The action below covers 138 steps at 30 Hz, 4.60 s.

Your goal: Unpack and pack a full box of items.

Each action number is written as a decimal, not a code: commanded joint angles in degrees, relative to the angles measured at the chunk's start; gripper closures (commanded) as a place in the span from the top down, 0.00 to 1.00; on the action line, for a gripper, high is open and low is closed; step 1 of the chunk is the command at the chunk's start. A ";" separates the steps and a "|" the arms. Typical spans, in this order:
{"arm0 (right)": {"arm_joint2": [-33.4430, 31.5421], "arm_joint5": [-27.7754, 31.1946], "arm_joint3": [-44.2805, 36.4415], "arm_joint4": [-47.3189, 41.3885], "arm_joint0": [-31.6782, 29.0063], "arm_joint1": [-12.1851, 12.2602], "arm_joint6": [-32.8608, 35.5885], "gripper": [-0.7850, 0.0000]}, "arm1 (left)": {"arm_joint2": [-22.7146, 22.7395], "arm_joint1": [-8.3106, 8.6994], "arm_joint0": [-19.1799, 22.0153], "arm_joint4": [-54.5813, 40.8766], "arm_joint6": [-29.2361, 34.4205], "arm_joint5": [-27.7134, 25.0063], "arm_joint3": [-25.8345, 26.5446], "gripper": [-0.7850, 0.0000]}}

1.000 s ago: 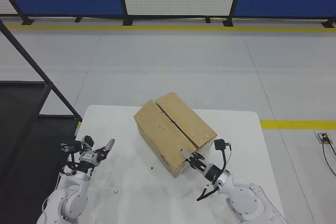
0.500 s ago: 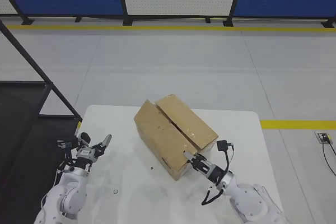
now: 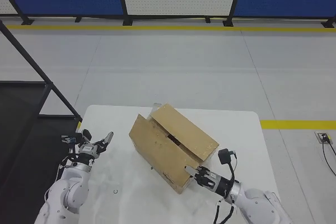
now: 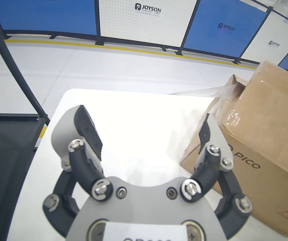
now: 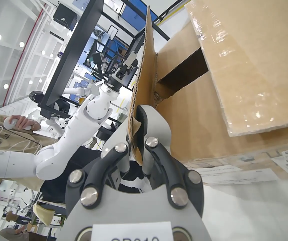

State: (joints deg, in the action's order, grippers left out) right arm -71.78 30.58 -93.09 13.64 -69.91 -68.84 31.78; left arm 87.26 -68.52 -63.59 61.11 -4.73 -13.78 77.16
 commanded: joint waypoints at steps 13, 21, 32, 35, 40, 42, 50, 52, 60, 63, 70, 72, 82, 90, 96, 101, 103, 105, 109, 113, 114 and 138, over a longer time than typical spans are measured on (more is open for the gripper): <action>-3.16 8.90 -0.48 1.18 -3.51 1.37 1.08 0.00 | -4.29 -0.15 3.57 3.96 1.35 -4.92 -5.72 1.00; -3.89 9.03 0.86 -0.92 -3.08 1.80 1.48 1.00 | -6.84 -0.38 5.38 6.88 0.84 -5.34 -8.32 1.00; -9.67 17.69 -3.68 6.17 -10.37 3.17 -2.41 1.00 | -9.18 -0.69 6.78 7.31 0.41 -7.60 -10.69 1.00; -11.92 20.34 -3.95 8.75 -12.57 3.63 -3.17 1.00 | -9.50 -0.65 6.82 7.93 0.48 -8.11 -10.45 1.00; -11.92 20.34 -3.95 8.75 -12.57 3.63 -3.17 1.00 | -9.64 -0.57 6.52 8.19 0.41 -8.96 -9.94 1.00; -11.94 19.98 -3.93 8.88 -12.62 3.62 -3.28 1.00 | -9.85 -0.58 6.44 8.22 0.44 -9.05 -9.79 1.00; -11.49 12.87 -7.41 27.56 -16.49 3.27 -12.70 1.00 | -10.65 -0.73 6.41 8.05 0.39 -8.76 -9.53 1.00; -10.96 11.12 -7.93 32.13 -17.49 3.06 -17.07 1.00 | -10.80 -0.78 6.49 7.79 0.41 -8.59 -9.64 1.00; -5.76 1.37 -8.86 49.69 -19.17 2.35 -25.52 1.00 | -11.36 -0.93 6.94 7.12 0.49 -8.66 -10.15 1.00; -4.05 -2.12 -7.89 52.84 -18.35 2.08 -26.16 1.00 | -11.53 -0.98 7.02 6.89 0.51 -8.69 -10.18 1.00; -1.70 -10.34 -6.25 56.33 -16.45 1.39 -29.19 1.00 | -11.54 -0.96 6.68 6.51 0.53 -8.89 -9.65 1.00; -1.40 -11.99 -5.77 56.62 -15.97 1.24 -29.94 1.00 | -11.49 -0.93 6.43 6.54 0.40 -8.94 -9.38 1.00; -0.44 -18.31 -4.43 54.98 -13.40 0.44 -30.52 1.00 | -11.13 -0.80 4.92 6.06 0.27 -8.94 -7.78 1.00; -1.21 -19.17 -4.33 53.56 -12.58 0.24 -30.75 1.00 | -11.46 -0.82 4.11 6.07 0.46 -8.86 -6.84 1.00; -5.27 -12.78 -5.55 48.12 -14.47 0.81 -31.80 1.00 | -11.61 -0.81 3.82 6.13 0.50 -8.96 -6.61 1.00; -9.26 -8.57 -6.50 42.28 -16.56 1.17 -35.45 1.00 | -11.77 -0.77 3.36 6.45 0.71 -9.25 -5.90 1.00; -9.95 -6.42 -6.77 40.17 -17.01 1.22 -36.74 1.00 | -11.85 -0.73 3.12 6.73 0.88 -9.45 -5.52 1.00; -10.41 -4.27 -6.62 38.45 -17.20 1.28 -37.21 1.00 | -11.90 -0.70 2.83 7.00 0.96 -9.57 -5.07 1.00; -10.90 -1.94 -6.23 37.50 -16.87 1.44 -36.09 1.00 | -12.06 -0.64 2.16 7.48 1.11 -9.70 -4.34 1.00; -11.26 -1.41 -5.92 37.97 -16.72 1.56 -35.02 1.00 | -12.44 -0.67 1.63 7.61 1.21 -9.81 -3.77 1.00; -11.30 -0.51 -5.77 38.96 -16.80 1.71 -33.21 1.00 | -12.59 -0.69 1.52 7.64 1.23 -9.73 -3.65 1.00; -10.51 -15.30 -2.90 46.03 -14.57 1.48 -26.21 1.00 | -15.64 -1.37 2.04 7.90 1.28 -8.97 -3.62 1.00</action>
State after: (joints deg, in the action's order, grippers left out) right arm -82.17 15.19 -96.21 59.91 -84.56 -67.36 5.64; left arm 71.73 -69.87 -61.52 68.90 -3.40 -22.80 73.53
